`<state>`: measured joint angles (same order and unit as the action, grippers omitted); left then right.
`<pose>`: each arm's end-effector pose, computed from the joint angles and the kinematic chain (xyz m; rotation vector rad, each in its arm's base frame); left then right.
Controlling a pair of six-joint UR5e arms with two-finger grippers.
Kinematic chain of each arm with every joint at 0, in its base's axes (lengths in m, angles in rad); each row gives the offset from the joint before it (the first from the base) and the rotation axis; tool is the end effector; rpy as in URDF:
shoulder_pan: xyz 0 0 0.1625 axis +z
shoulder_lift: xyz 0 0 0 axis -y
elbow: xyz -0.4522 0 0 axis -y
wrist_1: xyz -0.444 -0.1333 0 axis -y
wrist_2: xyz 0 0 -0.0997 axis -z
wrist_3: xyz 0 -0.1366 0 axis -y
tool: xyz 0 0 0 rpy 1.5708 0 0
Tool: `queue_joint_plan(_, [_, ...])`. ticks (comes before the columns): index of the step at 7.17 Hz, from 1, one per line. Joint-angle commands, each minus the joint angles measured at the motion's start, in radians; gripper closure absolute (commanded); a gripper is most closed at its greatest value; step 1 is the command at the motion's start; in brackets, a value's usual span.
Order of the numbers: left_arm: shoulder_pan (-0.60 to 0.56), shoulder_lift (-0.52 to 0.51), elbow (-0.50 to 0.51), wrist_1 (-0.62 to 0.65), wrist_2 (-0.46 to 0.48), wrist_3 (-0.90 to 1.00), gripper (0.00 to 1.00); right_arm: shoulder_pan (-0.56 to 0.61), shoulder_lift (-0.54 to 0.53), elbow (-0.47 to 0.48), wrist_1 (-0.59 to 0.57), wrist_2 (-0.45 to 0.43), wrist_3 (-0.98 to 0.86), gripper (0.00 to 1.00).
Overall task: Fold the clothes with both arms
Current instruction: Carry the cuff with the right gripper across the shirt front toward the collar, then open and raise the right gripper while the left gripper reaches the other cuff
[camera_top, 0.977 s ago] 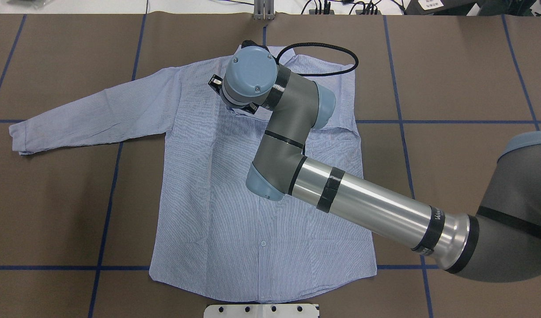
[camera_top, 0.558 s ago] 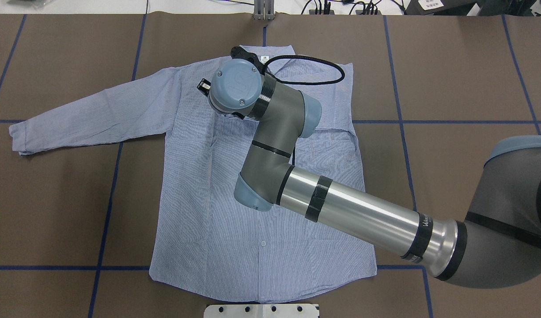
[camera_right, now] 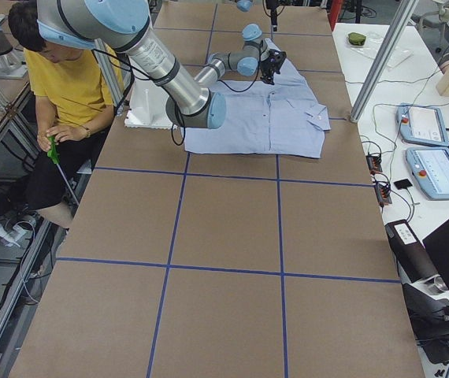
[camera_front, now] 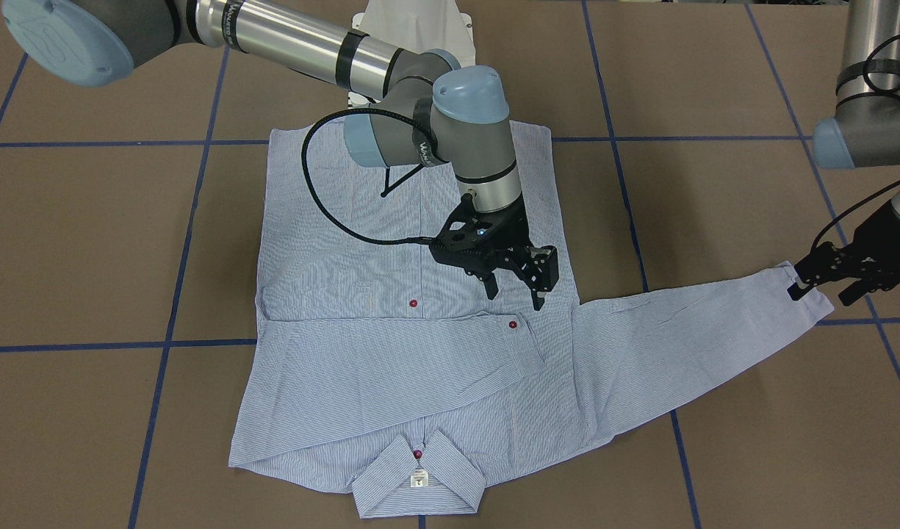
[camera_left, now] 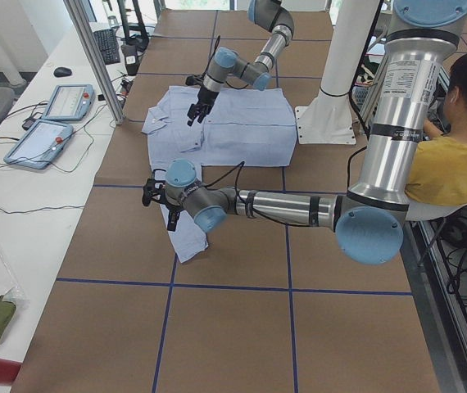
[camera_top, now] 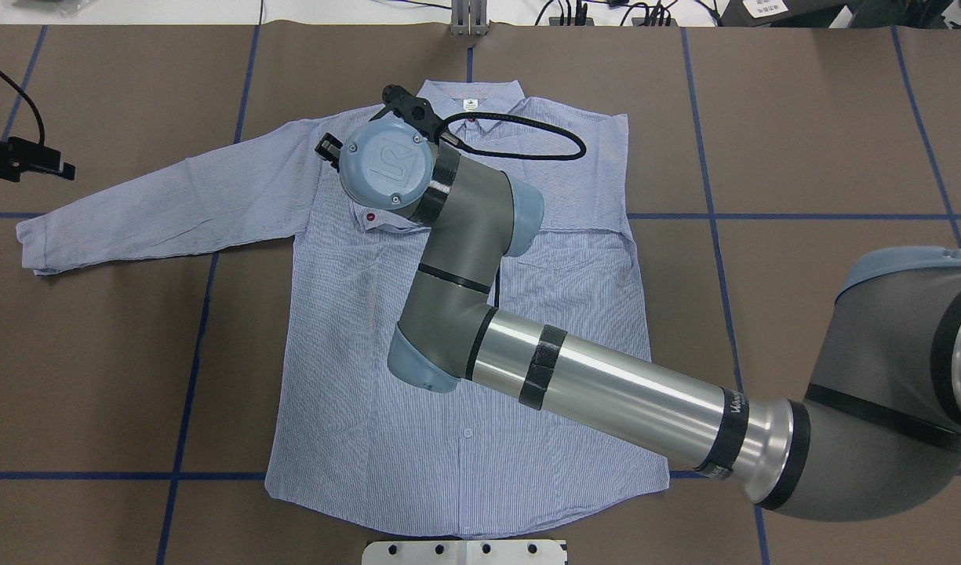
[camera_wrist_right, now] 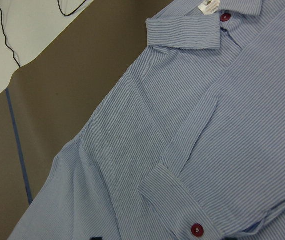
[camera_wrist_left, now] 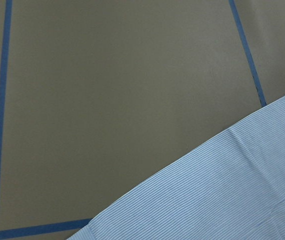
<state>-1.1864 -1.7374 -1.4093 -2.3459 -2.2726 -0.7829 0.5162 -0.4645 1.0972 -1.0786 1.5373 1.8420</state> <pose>0.2069 -0.6317 0.6102 0.2562 0.9640 -0.0913 -0.7395 -0.5782 0.0715 0.1713 -1.1408 0.7196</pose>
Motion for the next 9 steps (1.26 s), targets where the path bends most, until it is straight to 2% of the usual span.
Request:
queue_joint_plan(1, [0.007,0.03,-0.01,-0.053,-0.005,-0.195,0.01,0.077,-0.101,0.095,-0.006,0.041,0.011,0.0])
queue_joint_plan(2, [0.007,0.127,-0.001,-0.191,-0.001,-0.208,0.01,0.132,-0.231,0.21,-0.006,0.114,0.003,0.0])
queue_joint_plan(3, [0.007,0.189,0.003,-0.269,0.004,-0.237,0.01,0.184,-0.349,0.307,-0.006,0.227,-0.015,0.0])
queue_joint_plan(4, [0.008,0.19,0.006,-0.276,0.007,-0.334,0.06,0.224,-0.476,0.42,-0.001,0.312,-0.065,0.0])
queue_joint_plan(5, [0.01,0.191,0.025,-0.277,0.008,-0.351,0.09,0.247,-0.596,0.534,0.0,0.354,-0.107,0.0])
queue_joint_plan(6, [0.01,0.193,0.032,-0.279,0.021,-0.38,0.1,0.254,-0.662,0.591,0.002,0.377,-0.107,0.0])
queue_joint_plan(7, [0.027,0.193,0.05,-0.318,0.028,-0.43,0.17,0.251,-0.672,0.595,0.003,0.376,-0.107,0.0])
queue_joint_plan(9, [0.077,0.182,0.09,-0.369,0.048,-0.502,0.22,0.257,-0.713,0.627,0.003,0.377,-0.107,0.0])
